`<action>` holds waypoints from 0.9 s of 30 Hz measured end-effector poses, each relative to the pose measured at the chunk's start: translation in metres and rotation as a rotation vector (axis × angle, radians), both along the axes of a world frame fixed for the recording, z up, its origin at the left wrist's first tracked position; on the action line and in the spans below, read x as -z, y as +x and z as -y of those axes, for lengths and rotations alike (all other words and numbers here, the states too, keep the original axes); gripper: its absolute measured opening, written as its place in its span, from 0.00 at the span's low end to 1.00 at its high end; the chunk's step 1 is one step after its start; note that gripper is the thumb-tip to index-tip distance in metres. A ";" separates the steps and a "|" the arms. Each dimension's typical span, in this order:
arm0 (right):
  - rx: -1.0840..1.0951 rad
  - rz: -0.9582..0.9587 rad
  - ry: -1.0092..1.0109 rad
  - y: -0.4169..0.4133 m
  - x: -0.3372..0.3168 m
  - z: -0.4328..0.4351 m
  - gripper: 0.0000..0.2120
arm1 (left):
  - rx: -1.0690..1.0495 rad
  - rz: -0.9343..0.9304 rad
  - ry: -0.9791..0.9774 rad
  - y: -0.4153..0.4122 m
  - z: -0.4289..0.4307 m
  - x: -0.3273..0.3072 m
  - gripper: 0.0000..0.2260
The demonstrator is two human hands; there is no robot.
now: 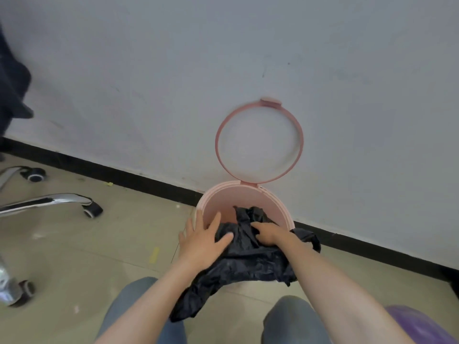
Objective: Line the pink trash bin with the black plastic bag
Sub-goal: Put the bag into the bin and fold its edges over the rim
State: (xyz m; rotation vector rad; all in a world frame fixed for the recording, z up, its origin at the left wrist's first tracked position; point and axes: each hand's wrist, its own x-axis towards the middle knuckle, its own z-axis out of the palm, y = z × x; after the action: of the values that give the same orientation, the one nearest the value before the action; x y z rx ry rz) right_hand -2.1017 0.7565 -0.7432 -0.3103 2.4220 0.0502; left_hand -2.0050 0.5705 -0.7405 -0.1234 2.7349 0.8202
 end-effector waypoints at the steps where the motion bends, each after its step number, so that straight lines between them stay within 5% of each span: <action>1: -0.010 0.015 0.001 -0.002 0.000 0.003 0.23 | 0.019 0.062 0.020 0.004 0.002 0.004 0.32; 9: 0.000 -0.477 -0.141 0.016 -0.063 -0.040 0.20 | -0.143 0.083 0.347 -0.003 0.004 -0.006 0.39; 16: 0.309 -0.130 -0.713 0.060 -0.058 -0.094 0.32 | -0.318 -0.126 0.426 -0.050 -0.001 -0.044 0.21; 20: 0.245 -0.169 -0.876 0.074 -0.042 -0.073 0.35 | -0.593 -0.109 0.878 -0.072 -0.009 -0.050 0.17; 22: 0.077 -0.169 -0.720 0.074 -0.029 -0.061 0.38 | -0.539 -0.043 0.936 -0.071 -0.013 -0.050 0.16; 25: -0.223 -0.172 -0.160 0.059 -0.003 -0.052 0.35 | -0.469 0.013 0.760 -0.055 -0.008 -0.040 0.19; 27: -0.240 -0.105 0.030 0.050 0.004 -0.045 0.33 | -0.540 -0.035 0.630 -0.044 0.001 -0.031 0.20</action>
State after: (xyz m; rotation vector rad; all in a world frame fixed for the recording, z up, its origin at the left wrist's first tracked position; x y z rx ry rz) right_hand -2.0516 0.8020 -0.7475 -0.5963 2.4726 0.2142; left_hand -2.0493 0.5696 -0.7095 -0.7281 2.3458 1.7872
